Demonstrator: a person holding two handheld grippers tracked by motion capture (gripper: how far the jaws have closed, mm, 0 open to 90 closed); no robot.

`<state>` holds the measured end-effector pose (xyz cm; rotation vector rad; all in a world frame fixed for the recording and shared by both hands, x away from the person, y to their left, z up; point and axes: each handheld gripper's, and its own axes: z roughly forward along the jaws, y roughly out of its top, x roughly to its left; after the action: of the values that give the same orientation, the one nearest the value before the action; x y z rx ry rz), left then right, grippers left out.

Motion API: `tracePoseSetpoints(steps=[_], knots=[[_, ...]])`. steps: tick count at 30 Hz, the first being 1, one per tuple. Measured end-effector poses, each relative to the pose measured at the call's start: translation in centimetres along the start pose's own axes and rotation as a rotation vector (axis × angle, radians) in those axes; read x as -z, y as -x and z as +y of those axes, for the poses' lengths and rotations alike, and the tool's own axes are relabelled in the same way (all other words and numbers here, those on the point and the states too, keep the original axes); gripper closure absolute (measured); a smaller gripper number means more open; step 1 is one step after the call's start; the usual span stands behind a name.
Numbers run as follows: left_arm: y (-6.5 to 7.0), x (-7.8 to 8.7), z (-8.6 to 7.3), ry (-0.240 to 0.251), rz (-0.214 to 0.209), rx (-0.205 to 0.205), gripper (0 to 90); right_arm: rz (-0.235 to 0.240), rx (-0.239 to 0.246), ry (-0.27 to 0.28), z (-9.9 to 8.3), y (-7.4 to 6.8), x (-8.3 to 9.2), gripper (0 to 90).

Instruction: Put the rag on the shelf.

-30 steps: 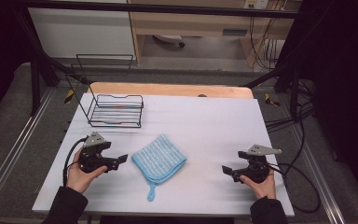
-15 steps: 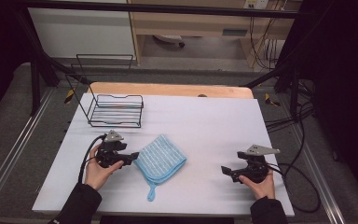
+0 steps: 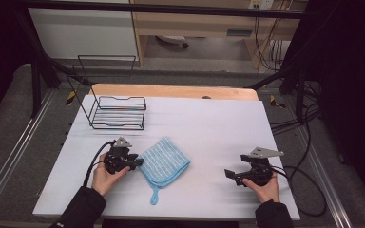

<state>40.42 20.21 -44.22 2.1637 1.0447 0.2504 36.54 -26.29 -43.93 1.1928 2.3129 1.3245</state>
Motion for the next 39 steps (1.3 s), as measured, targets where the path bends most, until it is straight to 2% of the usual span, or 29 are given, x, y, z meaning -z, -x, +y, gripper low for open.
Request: tracePoseSetpoints(steps=[4,8,13,24,30,39], knots=[[0.0,0.0,0.0,-0.003,-0.007,0.018,64.8,0.002,0.001,-0.006,0.0,0.0,-0.1,1.3],[0.2,0.1,0.1,-0.002,0.0,0.024,72.8,0.002,0.003,-0.006,0.0,0.0,-0.2,1.4],[0.3,0.5,0.0,0.001,0.001,0.047,77.6,0.003,0.001,-0.006,0.0,0.0,-0.2,1.6],[1.0,2.2,-1.5,-0.017,-0.007,0.093,79.0,0.005,-0.003,-0.009,0.0,-0.1,-0.2,1.8],[1.5,2.9,-2.3,-0.013,0.011,0.094,78.9,0.007,0.001,-0.008,0.0,-0.2,-0.2,1.9],[2.0,4.3,-4.2,-0.008,-0.005,0.113,78.8,0.003,0.004,-0.01,0.0,-0.2,-0.2,1.9]])
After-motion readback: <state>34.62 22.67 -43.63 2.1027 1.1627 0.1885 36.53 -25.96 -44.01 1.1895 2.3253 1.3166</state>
